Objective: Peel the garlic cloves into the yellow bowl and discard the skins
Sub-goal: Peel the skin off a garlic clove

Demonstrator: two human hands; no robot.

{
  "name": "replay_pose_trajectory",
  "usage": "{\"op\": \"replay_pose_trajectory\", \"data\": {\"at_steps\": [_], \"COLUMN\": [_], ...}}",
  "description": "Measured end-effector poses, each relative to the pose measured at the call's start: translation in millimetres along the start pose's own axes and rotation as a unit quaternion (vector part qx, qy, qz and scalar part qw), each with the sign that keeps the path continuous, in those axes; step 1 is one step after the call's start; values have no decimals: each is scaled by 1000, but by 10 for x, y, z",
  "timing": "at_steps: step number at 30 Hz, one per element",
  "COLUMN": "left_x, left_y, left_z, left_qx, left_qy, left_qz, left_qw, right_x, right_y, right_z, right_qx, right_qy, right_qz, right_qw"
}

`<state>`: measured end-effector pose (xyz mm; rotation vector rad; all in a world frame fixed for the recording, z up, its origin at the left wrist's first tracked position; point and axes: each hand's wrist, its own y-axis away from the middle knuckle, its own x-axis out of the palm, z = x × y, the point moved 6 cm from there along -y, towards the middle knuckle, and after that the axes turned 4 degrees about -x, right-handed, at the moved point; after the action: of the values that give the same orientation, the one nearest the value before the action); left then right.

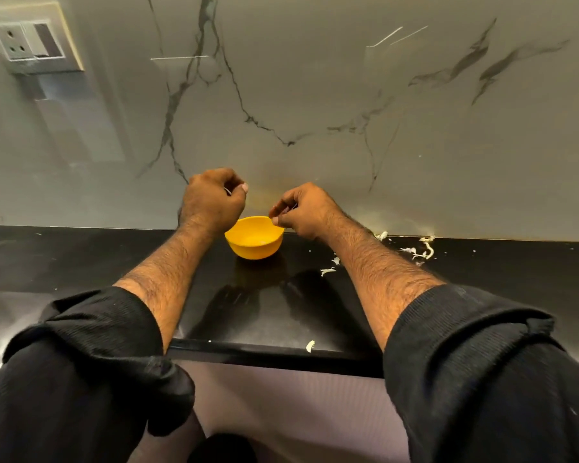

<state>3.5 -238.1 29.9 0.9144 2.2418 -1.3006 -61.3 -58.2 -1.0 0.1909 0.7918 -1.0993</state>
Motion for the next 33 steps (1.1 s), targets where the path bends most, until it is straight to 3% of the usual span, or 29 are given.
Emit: {"op": "replay_pose_trajectory", "data": {"at_steps": [3, 10, 15, 22, 28, 33], "left_x": [-9, 29, 80, 346, 723, 1052], "left_y": [-30, -49, -30, 62, 200, 306], "left_z": [53, -92, -295, -846, -1285, -1373], "left_qx": [-1, 16, 43, 100, 147, 179], "left_qy": [-2, -6, 3, 17, 34, 36], "left_qz": [-2, -1, 3, 8, 56, 101], "left_qw": [1000, 1000, 999, 995, 987, 978], "right_x": [140, 116, -41, -402, -701, -962], "right_y": [-44, 3, 128, 493, 699, 710], "right_z": [19, 24, -40, -203, -452, -738], "right_qx": [1, -22, -22, -84, -117, -116], "right_qy": [45, 71, 154, 375, 488, 483], "right_qz": [37, -11, -13, -77, -21, -13], "right_qw": [998, 997, 988, 920, 864, 868]}}
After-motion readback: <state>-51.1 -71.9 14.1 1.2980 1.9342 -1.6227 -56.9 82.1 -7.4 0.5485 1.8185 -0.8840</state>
